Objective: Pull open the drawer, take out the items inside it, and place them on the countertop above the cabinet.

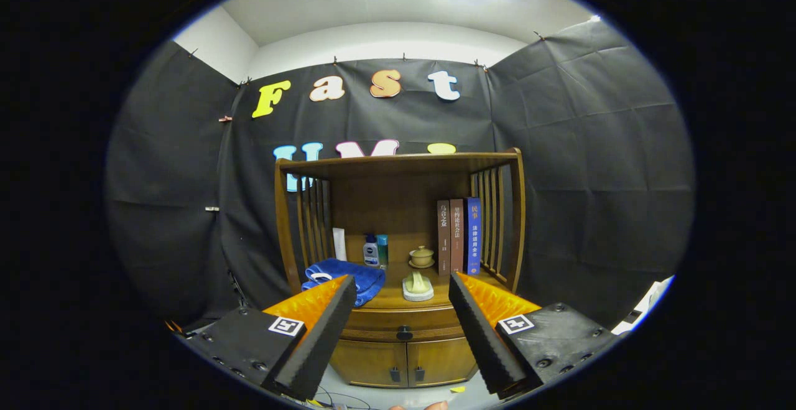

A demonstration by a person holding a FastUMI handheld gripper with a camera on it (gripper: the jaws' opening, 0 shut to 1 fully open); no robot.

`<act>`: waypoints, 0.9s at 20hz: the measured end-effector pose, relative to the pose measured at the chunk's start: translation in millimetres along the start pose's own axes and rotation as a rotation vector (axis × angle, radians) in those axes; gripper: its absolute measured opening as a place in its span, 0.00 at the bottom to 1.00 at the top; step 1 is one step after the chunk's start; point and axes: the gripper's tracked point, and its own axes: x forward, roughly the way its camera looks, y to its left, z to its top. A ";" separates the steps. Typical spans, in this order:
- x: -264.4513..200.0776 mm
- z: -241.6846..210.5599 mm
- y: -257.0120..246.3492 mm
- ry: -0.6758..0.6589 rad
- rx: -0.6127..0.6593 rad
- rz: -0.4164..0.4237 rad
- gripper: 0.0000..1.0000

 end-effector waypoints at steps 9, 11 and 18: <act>-2.3 1.8 -9.6 -0.001 -0.005 0.004 0.98; -2.0 -0.3 -9.5 -0.001 -0.014 0.003 0.98; -1.9 0.8 -3.3 -0.005 -0.040 0.020 0.97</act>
